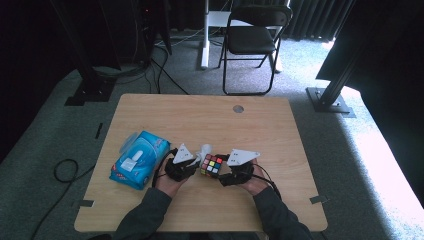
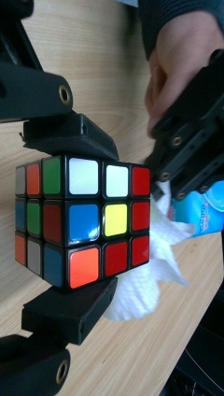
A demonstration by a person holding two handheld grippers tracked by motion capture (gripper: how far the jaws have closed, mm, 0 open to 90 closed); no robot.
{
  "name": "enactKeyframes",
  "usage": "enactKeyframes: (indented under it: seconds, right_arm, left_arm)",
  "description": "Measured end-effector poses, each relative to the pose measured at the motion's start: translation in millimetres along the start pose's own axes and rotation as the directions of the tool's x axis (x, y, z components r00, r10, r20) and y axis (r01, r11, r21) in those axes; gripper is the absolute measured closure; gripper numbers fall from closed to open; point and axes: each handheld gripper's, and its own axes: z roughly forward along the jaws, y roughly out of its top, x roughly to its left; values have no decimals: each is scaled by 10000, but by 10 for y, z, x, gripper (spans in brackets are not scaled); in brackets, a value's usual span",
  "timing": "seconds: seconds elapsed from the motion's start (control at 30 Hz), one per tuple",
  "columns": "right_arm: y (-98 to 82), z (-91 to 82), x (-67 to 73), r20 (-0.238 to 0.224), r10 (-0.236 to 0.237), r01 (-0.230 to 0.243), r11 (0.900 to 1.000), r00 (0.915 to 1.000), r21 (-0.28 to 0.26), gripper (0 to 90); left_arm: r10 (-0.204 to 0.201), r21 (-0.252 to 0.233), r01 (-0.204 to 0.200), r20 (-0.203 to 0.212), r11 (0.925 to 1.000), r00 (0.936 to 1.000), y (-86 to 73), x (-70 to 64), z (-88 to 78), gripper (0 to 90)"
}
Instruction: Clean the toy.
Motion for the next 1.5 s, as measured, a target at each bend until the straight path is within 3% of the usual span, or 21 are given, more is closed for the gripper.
enactKeyframes:
  seconds: [0.57,1.5]
  right_arm:
    - [33,-57,-22,65,127,-126,9995,9999,-286,342]
    - [-71,4,-84,261,382,-387,9991,9989,190,342]
  left_arm:
    - [121,377,-121,-6,9992,9999,-24,-20,53,837]
    - [212,-312,-212,-24,9993,9998,93,-63,-97,836]
